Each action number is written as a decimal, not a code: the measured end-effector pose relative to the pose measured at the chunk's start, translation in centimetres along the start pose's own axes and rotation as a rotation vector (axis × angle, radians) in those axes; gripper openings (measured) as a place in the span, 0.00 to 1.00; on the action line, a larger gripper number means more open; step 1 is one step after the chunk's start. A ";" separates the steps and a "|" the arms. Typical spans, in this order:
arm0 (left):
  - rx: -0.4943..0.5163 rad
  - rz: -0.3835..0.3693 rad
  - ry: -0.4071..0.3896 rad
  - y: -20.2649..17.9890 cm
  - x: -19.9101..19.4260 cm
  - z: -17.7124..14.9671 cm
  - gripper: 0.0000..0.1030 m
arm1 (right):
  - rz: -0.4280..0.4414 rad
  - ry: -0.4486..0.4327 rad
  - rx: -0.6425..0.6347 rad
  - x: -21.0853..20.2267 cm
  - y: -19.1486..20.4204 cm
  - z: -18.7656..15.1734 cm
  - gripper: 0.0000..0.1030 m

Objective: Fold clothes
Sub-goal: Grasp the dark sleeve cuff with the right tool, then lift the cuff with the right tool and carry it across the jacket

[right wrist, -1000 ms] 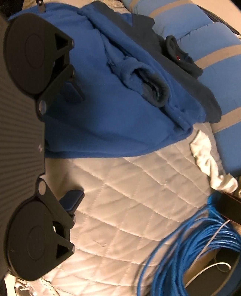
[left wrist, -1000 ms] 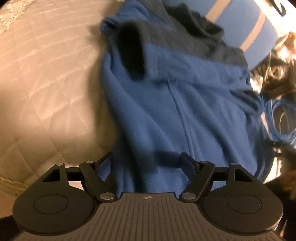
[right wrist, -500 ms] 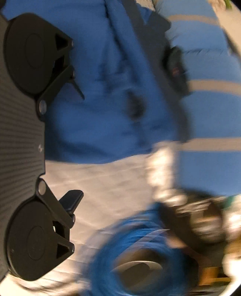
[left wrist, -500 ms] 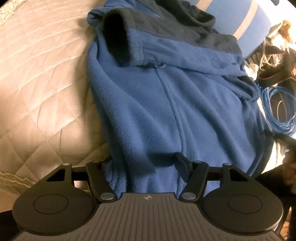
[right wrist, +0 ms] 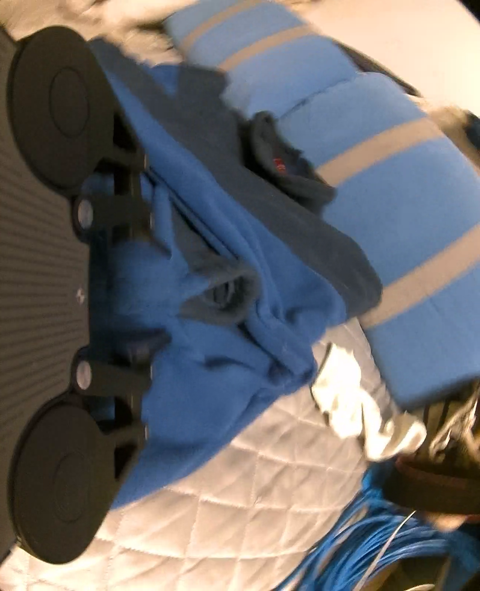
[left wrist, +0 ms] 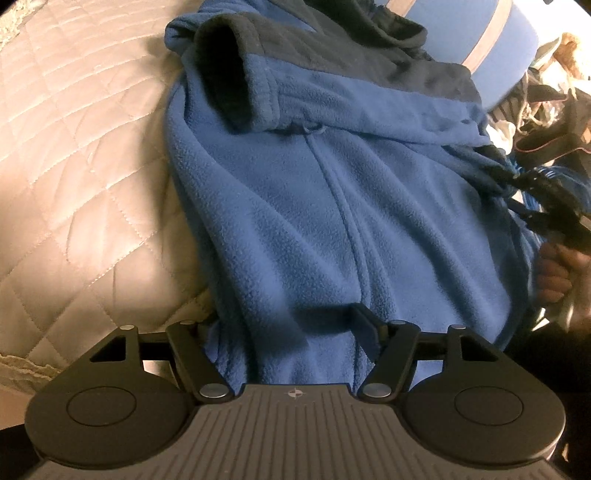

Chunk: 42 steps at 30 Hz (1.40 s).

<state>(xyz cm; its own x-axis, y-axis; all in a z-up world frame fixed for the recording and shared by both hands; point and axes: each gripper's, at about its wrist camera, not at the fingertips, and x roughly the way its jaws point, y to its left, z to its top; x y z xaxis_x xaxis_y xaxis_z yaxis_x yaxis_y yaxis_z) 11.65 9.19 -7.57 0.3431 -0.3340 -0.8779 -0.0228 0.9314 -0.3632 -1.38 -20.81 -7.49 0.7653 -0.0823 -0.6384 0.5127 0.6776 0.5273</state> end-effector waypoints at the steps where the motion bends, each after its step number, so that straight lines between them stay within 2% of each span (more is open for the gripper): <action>1: -0.006 -0.008 0.000 0.2 0.0 0.0 0.65 | 0.015 -0.004 0.015 -0.4 -0.2 0.1 0.20; 2: -0.012 -0.016 0.000 0.4 0.0 0.0 0.65 | 0.017 -0.002 0.019 -0.6 -0.2 0.3 0.15; 3: -0.018 -0.023 0.000 0.5 0.0 0.0 0.65 | -0.016 -0.012 0.015 -0.7 -0.2 0.2 0.00; 6: -0.024 -0.029 0.001 0.7 -0.1 -0.1 0.66 | -0.147 -0.020 0.043 -0.8 -1.2 0.4 0.00; 8: -0.019 -0.026 0.001 0.7 -0.2 -0.1 0.66 | -0.165 -0.011 0.096 -0.9 -2.6 0.7 0.01; 10: -0.015 -0.025 0.001 0.8 -0.2 -0.1 0.66 | -0.125 -0.015 0.127 -1.4 -3.3 0.8 0.10; 11: -0.016 -0.025 0.002 0.8 -0.2 -0.1 0.66 | -0.103 -0.017 0.130 -1.8 -3.3 0.8 0.39; 12: -0.020 -0.023 0.003 0.8 -0.2 -0.1 0.66 | -0.080 -0.019 0.132 -2.1 -3.3 0.8 0.57; 13: -0.023 -0.021 0.004 0.7 -0.2 0.0 0.67 | -0.041 -0.020 0.136 -2.5 -3.3 0.8 0.63; 16: -0.013 -0.014 0.007 0.4 -0.1 0.0 0.72 | 0.105 0.002 0.153 -3.1 -2.9 0.6 0.67; 19: 0.006 -0.010 0.010 0.2 0.0 0.1 0.73 | 0.186 0.069 0.187 -2.8 -2.2 0.0 0.71; 22: 0.003 -0.015 0.008 0.3 0.0 0.1 0.73 | 0.222 0.145 0.257 -1.3 -2.2 -0.9 0.71; 28: 0.000 -0.023 0.006 0.6 -0.1 0.0 0.73 | 0.253 0.140 0.392 1.1 -2.5 -1.0 0.73; 29: 0.000 -0.023 0.006 0.6 -0.1 0.0 0.73 | 0.253 0.131 0.413 1.6 -2.5 -1.0 0.73; 30: 0.000 -0.021 0.007 0.6 -0.1 0.1 0.73 | 0.250 0.116 0.419 1.8 -2.5 -0.9 0.65; 31: 0.001 -0.020 0.008 0.5 0.0 0.1 0.73 | 0.245 0.099 0.420 2.1 -2.4 -0.8 0.51; 32: 0.000 -0.019 0.009 0.5 0.0 0.1 0.73 | 0.217 0.088 0.407 2.1 -2.3 -0.6 0.20; 39: 0.001 -0.022 0.005 0.6 0.0 0.1 0.73 | 0.217 -0.060 0.223 -1.0 0.0 1.2 0.16; 42: 0.001 -0.024 0.005 0.7 0.0 0.1 0.73 | 0.171 -0.061 0.201 -1.5 0.3 0.8 0.16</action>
<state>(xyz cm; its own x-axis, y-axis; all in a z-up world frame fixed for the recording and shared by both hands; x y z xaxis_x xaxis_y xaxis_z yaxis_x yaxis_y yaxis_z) 11.72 9.84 -7.78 0.3390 -0.3565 -0.8706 -0.0135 0.9235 -0.3835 -2.07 -21.11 -5.89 0.8665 -0.0270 -0.4984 0.4359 0.5274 0.7293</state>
